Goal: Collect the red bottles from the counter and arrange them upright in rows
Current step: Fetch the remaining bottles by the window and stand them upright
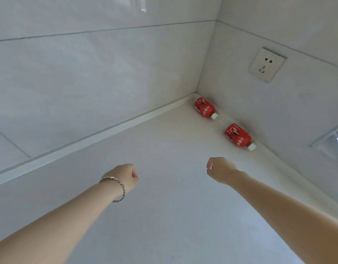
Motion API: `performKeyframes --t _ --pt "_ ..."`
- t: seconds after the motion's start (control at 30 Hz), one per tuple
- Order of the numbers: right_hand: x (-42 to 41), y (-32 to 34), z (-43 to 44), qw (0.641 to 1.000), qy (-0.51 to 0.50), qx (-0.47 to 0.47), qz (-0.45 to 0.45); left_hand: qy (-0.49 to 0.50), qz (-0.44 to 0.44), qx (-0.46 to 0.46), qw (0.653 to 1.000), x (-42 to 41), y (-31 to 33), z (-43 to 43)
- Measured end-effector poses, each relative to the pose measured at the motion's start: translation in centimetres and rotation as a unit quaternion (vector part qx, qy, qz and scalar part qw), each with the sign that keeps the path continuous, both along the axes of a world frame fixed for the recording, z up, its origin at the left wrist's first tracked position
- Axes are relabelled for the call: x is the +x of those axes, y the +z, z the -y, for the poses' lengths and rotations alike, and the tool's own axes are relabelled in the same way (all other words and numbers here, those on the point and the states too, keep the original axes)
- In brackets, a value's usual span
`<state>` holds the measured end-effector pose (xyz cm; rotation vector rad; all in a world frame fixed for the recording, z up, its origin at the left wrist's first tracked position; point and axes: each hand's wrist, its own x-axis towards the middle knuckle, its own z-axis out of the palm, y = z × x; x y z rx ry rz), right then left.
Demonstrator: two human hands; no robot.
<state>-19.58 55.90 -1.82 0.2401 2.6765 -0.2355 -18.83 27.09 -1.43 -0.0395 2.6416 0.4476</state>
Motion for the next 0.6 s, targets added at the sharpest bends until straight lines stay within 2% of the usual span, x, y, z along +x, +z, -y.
performKeyframes --t 0.23,0.43,0.6 --pt "-4.8 -2.8 -14.0 0.989 -0.130 0.054 -0.044 -0.099 0.003 -0.034 0.995 -4.3 -1.6 -10.5" --pt "-10.0 -6.3 -19.3 0.977 -0.200 -0.011 -0.068 -0.101 0.025 -0.042 0.994 -6.1 -2.8 -14.3" --pt "-10.9 -9.1 -21.2 0.959 -0.231 -0.086 -0.142 -0.095 0.037 -0.046 0.994 -7.4 -3.8 -16.2"
